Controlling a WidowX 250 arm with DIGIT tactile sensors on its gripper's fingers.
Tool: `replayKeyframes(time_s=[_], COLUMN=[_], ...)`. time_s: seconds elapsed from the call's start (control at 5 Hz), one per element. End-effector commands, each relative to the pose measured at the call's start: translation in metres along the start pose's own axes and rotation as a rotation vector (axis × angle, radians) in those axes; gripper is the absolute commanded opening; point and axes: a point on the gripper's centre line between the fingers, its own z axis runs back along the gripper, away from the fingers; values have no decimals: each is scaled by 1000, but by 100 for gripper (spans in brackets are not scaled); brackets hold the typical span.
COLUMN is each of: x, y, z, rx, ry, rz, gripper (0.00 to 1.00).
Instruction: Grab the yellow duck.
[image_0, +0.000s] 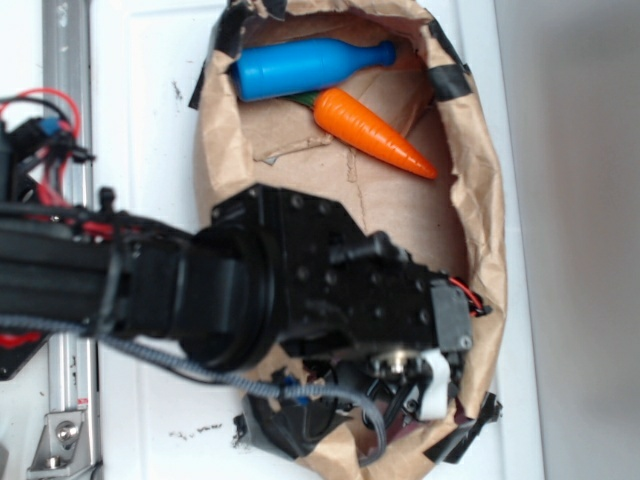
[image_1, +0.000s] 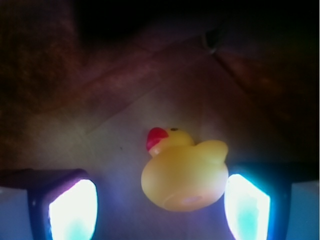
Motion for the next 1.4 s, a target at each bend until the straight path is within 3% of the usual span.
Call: replayKeyframes(time_s=[0.0, 0.2, 0.4, 0.6, 0.8, 1.0, 1.2], x=[20, 20, 11, -18, -45, -47, -48], y=[-10, -10, -8, -2, 9, 8, 8], z=[-10, -5, 18, 66, 116, 137, 156], rx=[6, -3, 29, 79, 175, 273, 340], ry=[-19, -17, 32, 99, 116, 169, 159], rz=[-53, -10, 65, 236, 472, 709, 945], gripper=[35, 0, 0, 0, 0, 0, 0])
